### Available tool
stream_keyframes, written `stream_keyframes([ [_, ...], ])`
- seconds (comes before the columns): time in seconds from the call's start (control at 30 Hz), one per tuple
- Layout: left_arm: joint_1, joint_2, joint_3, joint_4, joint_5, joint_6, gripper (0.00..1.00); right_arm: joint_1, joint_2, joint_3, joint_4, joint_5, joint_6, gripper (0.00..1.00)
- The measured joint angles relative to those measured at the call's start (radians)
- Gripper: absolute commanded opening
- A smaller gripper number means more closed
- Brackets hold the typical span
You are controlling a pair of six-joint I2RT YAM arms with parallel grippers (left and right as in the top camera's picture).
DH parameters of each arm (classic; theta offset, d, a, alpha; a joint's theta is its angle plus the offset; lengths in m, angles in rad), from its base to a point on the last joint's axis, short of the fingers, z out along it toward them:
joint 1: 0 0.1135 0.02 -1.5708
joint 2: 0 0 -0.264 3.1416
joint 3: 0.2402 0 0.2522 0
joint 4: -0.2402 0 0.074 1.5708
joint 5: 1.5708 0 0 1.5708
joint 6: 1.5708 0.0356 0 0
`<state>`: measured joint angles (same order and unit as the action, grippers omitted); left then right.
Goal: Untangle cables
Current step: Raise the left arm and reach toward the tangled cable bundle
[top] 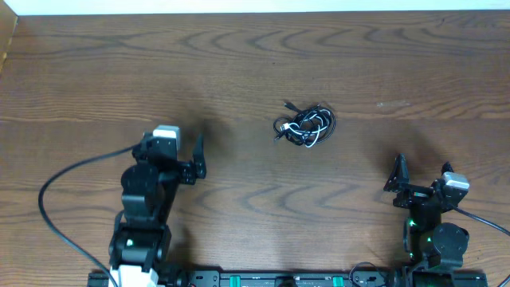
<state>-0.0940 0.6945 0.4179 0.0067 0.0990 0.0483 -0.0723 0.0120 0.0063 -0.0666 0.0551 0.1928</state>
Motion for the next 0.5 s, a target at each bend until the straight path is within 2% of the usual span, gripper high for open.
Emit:
stream_keyframes([
  [0.27, 0.000, 0.167, 0.104, -0.006, 0.000, 0.000, 0.92, 0.000, 0.000, 0.000, 0.000, 0.000, 0.000, 0.99],
  [0.5, 0.000, 0.231, 0.198, -0.107, 0.027, -0.015, 0.92, 0.000, 0.000, 0.000, 0.000, 0.000, 0.000, 0.99],
])
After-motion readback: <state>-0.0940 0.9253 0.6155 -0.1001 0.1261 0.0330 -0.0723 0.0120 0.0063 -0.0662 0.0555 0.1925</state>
